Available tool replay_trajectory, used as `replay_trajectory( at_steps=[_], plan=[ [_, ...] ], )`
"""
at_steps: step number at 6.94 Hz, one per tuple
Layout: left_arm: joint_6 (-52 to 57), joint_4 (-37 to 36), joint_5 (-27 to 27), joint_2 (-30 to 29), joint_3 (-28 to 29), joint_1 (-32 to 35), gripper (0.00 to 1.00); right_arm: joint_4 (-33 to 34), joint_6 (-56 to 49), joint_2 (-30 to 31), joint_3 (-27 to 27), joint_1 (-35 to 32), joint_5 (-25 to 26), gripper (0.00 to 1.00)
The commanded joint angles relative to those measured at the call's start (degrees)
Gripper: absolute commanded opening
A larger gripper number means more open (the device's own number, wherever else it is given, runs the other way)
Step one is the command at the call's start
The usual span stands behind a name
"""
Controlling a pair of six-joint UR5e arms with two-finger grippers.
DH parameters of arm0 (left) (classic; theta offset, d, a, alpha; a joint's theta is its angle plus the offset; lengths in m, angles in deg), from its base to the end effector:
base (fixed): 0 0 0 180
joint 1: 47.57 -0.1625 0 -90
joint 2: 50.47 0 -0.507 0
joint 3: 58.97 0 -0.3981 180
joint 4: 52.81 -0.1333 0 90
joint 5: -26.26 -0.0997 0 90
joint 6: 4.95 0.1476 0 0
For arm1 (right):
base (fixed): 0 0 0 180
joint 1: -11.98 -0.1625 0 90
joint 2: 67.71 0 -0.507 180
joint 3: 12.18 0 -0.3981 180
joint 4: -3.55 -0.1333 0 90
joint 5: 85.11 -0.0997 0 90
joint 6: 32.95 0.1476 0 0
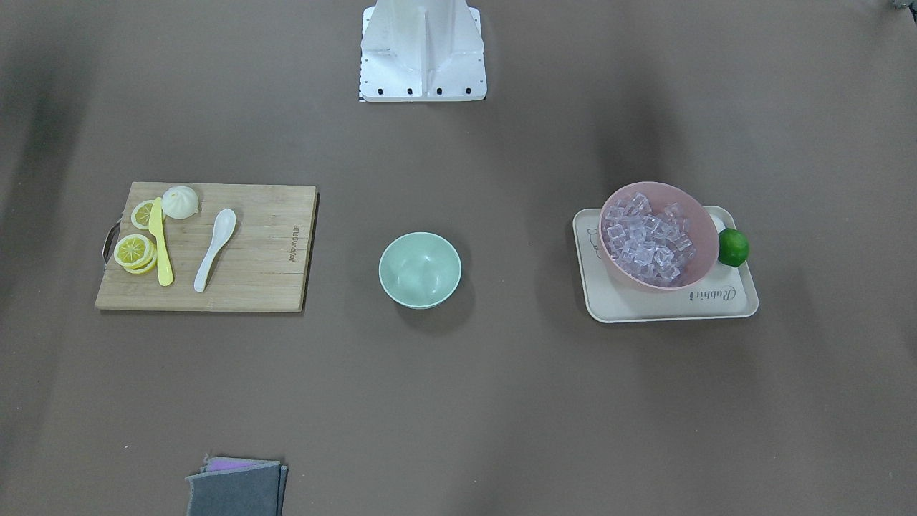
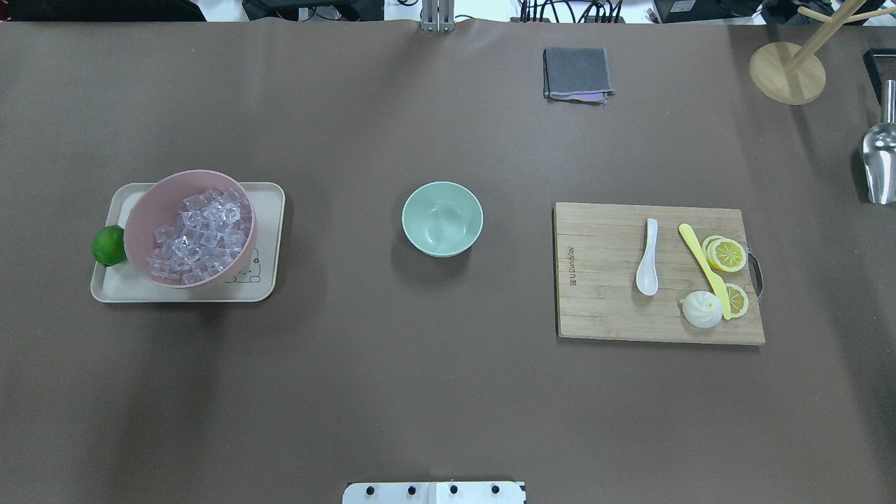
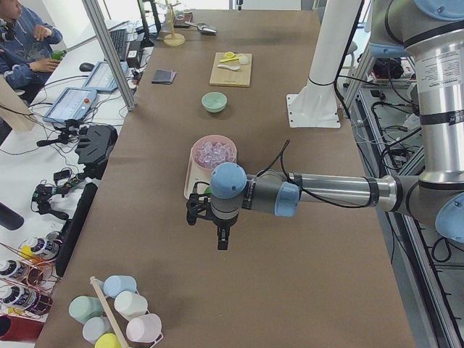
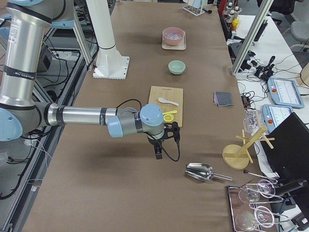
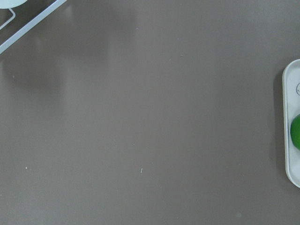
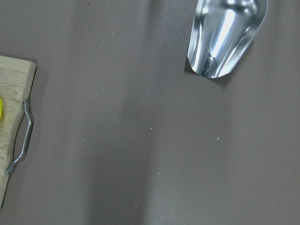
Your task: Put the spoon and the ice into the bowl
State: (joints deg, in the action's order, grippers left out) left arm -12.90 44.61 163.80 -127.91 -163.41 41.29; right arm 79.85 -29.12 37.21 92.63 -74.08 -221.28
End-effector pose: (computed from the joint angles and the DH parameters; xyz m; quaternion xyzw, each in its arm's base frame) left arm -0.0164 -0.4025 0.7265 0.0421 0.4064 -0.0216 0.9125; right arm 0.0001 -0.3894 0.7291 0.0822 -0.3958 -0.0473 0.9134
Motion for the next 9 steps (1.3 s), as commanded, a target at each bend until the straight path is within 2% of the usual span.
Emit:
replay_trajectory(
  at_steps=[1, 6, 9],
  plan=[
    [-0.22, 0.74, 0.01, 0.02, 0.28, 0.00, 0.98, 0.08, 0.04, -0.07, 0.40, 0.01, -0.93, 1.00],
    [-0.22, 0.92, 0.10, -0.16, -0.07, 0.00, 0.98, -1.59, 0.21, -0.07, 0.75, 0.01, -1.72, 1.00],
    [0.04, 1.10, 0.10, -0.69, -0.50, -0.09, 0.98, -1.68, 0.13, 0.46, 0.84, 0.01, -10.66, 1.00]
  ],
)
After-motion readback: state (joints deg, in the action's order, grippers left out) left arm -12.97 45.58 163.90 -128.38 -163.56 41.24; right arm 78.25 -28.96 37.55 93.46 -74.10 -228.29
